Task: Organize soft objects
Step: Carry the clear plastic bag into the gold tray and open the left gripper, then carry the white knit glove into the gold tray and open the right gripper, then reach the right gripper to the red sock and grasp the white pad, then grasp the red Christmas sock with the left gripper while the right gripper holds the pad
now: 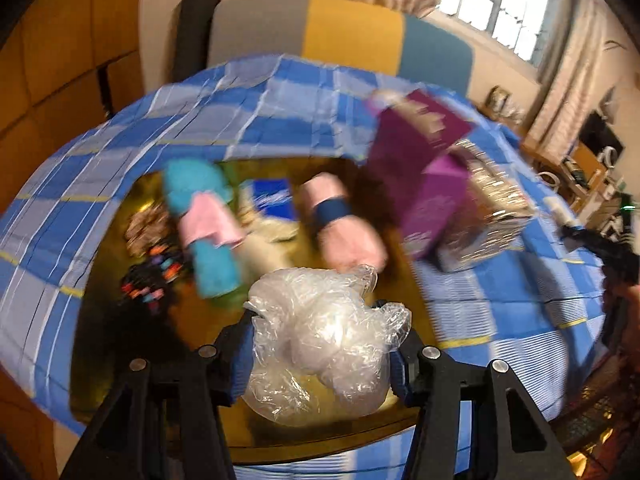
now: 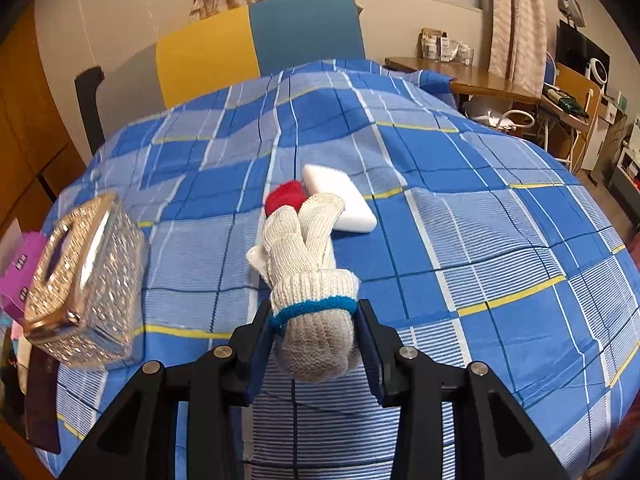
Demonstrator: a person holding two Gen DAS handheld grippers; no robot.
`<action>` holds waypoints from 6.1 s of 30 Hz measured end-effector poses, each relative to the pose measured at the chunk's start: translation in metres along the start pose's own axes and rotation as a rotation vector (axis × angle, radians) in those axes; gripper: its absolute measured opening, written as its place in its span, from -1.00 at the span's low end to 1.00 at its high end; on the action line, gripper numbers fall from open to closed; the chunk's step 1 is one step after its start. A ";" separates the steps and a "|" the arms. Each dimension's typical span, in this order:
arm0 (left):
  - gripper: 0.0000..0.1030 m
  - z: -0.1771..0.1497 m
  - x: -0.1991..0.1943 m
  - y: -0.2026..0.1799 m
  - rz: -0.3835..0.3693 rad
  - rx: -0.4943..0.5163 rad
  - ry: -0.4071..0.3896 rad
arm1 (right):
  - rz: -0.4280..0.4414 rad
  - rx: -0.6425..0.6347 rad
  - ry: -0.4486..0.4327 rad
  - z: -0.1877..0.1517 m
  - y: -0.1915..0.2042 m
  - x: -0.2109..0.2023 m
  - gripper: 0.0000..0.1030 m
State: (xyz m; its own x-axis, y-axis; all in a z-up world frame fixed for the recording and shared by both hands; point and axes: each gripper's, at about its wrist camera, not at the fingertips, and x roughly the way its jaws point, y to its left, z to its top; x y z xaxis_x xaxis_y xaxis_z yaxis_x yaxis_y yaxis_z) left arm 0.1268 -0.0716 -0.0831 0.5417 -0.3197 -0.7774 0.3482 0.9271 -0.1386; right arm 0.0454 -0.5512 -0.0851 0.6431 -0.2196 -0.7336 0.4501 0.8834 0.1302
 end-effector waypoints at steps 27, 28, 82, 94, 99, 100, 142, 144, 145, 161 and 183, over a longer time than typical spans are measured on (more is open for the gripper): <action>0.81 -0.023 -0.023 0.052 0.024 -0.216 -0.100 | 0.167 0.032 -0.069 -0.014 0.020 -0.033 -0.22; 0.81 -0.024 -0.024 0.051 0.027 -0.212 -0.102 | 0.180 0.024 -0.063 -0.017 0.024 -0.036 -0.22; 0.87 -0.023 -0.059 0.088 0.012 -0.287 -0.159 | 0.749 -0.696 0.200 -0.117 0.334 -0.072 -0.11; 1.00 -0.026 -0.044 0.007 -0.142 -0.091 -0.090 | 0.516 -0.399 0.200 -0.088 0.218 -0.055 -0.11; 1.00 -0.023 -0.042 -0.038 -0.210 -0.009 -0.060 | 0.399 -0.277 0.221 -0.082 0.159 -0.037 -0.11; 1.00 -0.023 -0.043 -0.045 -0.220 0.008 -0.058 | 0.372 -0.258 0.218 -0.080 0.148 -0.035 -0.11; 1.00 0.020 0.019 -0.245 -0.359 0.254 0.038 | 0.019 -0.001 0.205 0.087 -0.017 0.130 -0.18; 1.00 0.022 0.017 -0.249 -0.352 0.262 0.027 | 0.034 -0.015 0.204 0.085 -0.015 0.125 -0.36; 1.00 0.023 0.016 -0.251 -0.352 0.263 0.023 | 0.043 -0.013 0.203 0.085 -0.016 0.121 -0.44; 1.00 0.019 0.019 -0.253 -0.342 0.246 0.042 | 0.041 -0.163 0.212 0.090 -0.006 0.137 0.00; 1.00 0.040 0.035 -0.301 -0.356 0.266 0.069 | 0.101 0.090 0.178 0.089 -0.061 0.104 -0.42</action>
State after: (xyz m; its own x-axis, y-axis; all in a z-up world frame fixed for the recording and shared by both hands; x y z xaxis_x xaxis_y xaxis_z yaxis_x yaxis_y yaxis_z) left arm 0.0712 -0.3699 -0.0445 0.3035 -0.5875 -0.7502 0.6929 0.6765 -0.2495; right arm 0.1399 -0.6648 -0.1095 0.5713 -0.0485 -0.8193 0.4476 0.8551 0.2615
